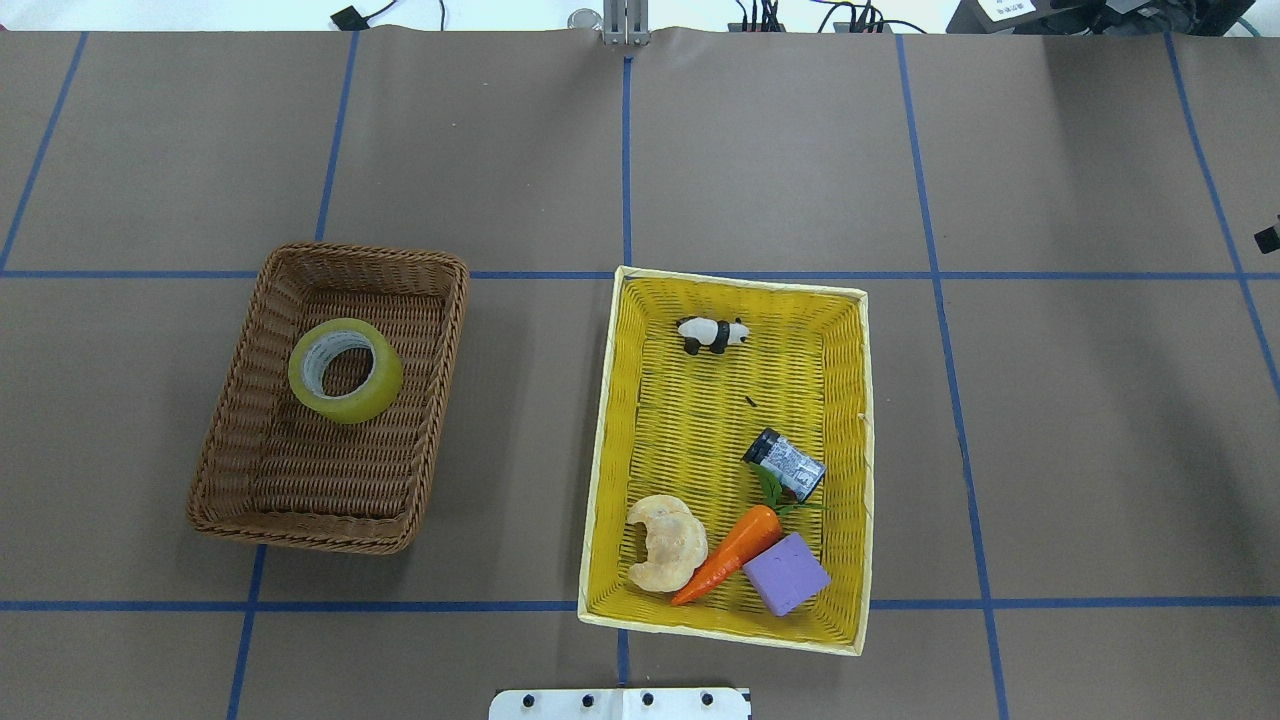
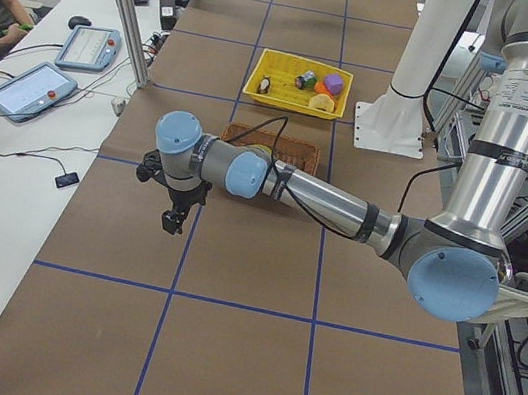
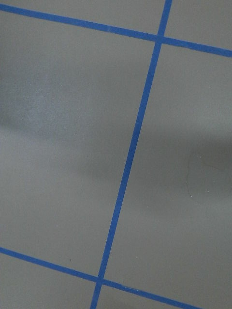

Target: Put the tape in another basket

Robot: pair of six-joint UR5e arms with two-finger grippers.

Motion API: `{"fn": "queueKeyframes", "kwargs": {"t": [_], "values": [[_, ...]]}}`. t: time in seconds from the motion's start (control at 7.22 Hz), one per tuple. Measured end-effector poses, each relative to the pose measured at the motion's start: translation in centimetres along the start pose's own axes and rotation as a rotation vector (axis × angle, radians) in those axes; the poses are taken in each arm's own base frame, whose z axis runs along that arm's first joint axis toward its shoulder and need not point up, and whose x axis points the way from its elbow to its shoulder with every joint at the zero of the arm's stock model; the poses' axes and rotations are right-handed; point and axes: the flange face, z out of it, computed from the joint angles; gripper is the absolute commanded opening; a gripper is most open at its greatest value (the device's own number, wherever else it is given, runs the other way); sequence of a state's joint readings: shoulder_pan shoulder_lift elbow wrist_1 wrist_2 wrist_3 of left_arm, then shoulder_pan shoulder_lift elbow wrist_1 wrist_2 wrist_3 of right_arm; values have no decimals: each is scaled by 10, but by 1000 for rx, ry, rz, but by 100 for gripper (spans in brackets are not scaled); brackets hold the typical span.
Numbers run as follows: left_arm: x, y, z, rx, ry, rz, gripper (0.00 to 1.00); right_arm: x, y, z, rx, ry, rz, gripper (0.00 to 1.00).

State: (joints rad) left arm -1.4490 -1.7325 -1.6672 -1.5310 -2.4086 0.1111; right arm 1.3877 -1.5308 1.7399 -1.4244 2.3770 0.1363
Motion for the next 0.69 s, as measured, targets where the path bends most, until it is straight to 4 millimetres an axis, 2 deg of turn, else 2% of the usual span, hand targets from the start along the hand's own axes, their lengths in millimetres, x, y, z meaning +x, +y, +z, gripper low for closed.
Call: {"fn": "queueKeyframes", "kwargs": {"t": [0.28, 0.69], "values": [[12, -1, -10, 24, 2, 19, 98, 4, -19, 10, -11, -7, -1, 100], [14, 1, -12, 29, 2, 25, 98, 1, -29, 9, -7, -14, 0, 100]]}}
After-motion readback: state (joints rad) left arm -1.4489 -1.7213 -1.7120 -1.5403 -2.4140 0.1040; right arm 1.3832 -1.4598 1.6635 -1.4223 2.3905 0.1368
